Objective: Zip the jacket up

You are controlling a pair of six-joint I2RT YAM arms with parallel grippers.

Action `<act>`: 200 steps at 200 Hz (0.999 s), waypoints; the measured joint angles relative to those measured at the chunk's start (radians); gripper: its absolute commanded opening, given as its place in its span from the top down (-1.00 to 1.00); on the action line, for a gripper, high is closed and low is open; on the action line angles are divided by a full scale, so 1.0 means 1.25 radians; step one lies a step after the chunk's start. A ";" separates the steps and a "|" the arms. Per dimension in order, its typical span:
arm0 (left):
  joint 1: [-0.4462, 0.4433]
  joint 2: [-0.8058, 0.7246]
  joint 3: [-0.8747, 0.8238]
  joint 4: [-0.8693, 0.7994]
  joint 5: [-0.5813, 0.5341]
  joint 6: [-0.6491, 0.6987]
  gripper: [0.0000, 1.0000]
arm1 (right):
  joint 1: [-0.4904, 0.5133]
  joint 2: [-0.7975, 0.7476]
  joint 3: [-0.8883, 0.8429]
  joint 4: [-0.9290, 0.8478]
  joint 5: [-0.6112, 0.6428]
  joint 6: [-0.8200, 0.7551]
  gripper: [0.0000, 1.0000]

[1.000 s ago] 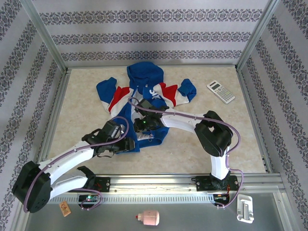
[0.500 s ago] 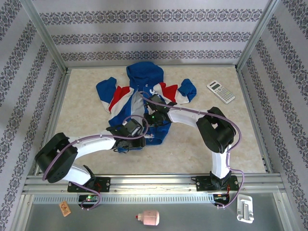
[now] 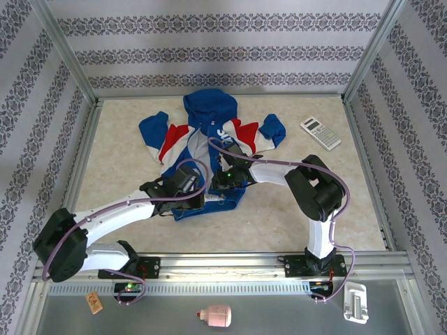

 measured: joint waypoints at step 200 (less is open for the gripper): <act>0.169 -0.051 -0.110 -0.070 0.105 0.017 0.90 | 0.089 -0.105 0.025 -0.026 0.020 -0.002 0.31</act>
